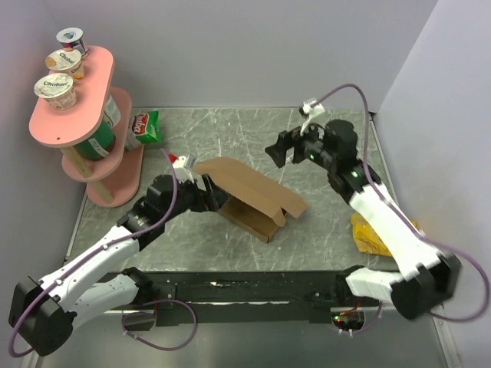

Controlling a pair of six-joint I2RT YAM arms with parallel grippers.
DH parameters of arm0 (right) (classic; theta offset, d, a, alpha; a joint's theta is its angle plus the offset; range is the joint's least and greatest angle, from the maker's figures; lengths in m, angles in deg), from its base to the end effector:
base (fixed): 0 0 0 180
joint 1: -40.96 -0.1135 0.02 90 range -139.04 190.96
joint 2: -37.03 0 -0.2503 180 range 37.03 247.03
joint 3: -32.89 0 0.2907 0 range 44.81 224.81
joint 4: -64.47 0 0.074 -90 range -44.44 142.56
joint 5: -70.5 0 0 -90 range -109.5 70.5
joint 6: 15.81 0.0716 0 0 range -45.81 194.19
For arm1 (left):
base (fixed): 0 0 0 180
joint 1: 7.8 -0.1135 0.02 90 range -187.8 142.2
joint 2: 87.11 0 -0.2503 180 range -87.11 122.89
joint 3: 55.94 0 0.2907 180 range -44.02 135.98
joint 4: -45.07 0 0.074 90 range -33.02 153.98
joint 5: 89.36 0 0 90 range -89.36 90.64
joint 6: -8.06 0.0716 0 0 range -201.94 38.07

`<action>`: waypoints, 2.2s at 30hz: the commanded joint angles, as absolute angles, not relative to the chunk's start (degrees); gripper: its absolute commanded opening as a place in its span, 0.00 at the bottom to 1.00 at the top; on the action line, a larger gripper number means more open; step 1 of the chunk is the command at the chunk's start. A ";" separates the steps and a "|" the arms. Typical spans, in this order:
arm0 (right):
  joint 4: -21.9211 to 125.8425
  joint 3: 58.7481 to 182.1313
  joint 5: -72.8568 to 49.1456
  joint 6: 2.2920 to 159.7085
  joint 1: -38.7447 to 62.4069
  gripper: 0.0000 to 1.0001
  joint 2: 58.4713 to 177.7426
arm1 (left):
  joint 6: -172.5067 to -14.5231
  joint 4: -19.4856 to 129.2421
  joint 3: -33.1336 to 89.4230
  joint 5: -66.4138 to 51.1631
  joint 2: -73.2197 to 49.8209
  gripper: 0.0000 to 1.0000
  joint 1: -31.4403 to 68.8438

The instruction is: Fold the paper box

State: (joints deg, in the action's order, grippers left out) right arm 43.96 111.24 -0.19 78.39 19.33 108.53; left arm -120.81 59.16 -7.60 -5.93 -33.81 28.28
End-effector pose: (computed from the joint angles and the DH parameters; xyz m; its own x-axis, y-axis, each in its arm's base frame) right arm 0.3322 0.1572 0.3521 -0.2663 -0.0312 -0.9634 -0.6288 0.7632 0.1490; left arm 0.2354 -0.1817 0.2417 -0.6274 -0.3142 -0.7125 0.3580 0.6961 -0.6223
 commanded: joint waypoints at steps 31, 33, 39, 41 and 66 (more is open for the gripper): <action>16.95 125.76 -43.62 62.67 -15.92 0.58 126.33 | -108.83 57.78 5.91 -30.13 -25.14 0.96 -4.46; 17.75 124.18 -37.81 61.28 -13.90 0.52 124.05 | -110.05 55.16 4.24 -29.77 -26.02 0.96 -4.46; 19.77 121.71 -22.58 57.59 -7.21 0.34 119.38 | -114.54 39.43 -7.01 -30.64 -29.71 0.96 -4.37; 19.43 121.71 -20.39 56.53 -5.90 0.29 118.77 | -115.50 35.46 -10.18 -31.53 -29.71 0.96 -3.76; 7.29 135.95 10.04 50.37 9.58 0.22 123.68 | -96.53 14.08 -10.81 -38.20 -14.95 0.99 3.01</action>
State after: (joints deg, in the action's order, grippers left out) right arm 10.03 132.90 6.85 51.09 9.01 122.24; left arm -101.33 19.36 -15.42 -33.47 -16.15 2.81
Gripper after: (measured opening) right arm 0.219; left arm 0.983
